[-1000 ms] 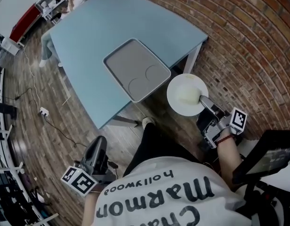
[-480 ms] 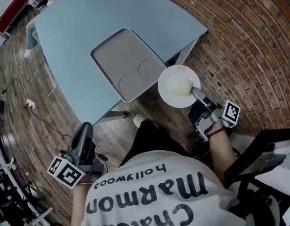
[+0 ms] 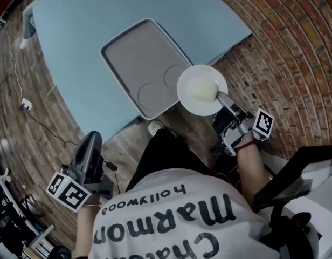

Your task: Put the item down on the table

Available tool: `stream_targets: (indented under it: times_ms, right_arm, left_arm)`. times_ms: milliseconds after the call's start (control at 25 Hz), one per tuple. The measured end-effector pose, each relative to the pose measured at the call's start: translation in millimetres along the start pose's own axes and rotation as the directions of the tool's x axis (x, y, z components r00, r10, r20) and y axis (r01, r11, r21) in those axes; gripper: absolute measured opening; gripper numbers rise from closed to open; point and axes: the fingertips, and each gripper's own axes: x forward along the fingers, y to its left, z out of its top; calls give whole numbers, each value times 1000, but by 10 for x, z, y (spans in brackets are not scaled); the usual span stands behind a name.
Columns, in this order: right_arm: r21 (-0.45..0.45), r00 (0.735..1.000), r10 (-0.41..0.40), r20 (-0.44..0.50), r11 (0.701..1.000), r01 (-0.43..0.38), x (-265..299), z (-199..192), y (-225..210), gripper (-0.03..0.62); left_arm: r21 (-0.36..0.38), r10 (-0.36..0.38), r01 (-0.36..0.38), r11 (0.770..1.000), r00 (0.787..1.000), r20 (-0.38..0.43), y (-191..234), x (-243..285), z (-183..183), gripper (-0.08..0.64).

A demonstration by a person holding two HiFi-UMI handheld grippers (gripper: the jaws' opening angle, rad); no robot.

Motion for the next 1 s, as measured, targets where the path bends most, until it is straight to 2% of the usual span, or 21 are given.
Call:
stream_targets:
  times_ms: [320,520,760,1000]
  right_arm:
    - [-40,998,-39,-43,999,37,290,62,-76,48]
    - [-40,996,-72,-43,997,70,340,124,-143,48]
    - [-88,993,-90,-71,993,84,477,206,-149,48]
    - [-222,982,-141,-122,969,112,600,163,-46,48]
  left_arm:
    - [-26,11,-12,1000,1000,-22,247,196,54,35]
    - [-39,4,-6,999,999,-34,290,337,45,35]
    - [-53,2,-5,999,999,-53,336,504,38,35]
    - [-63,2,-6,998,998,-68,365,590,22,35]
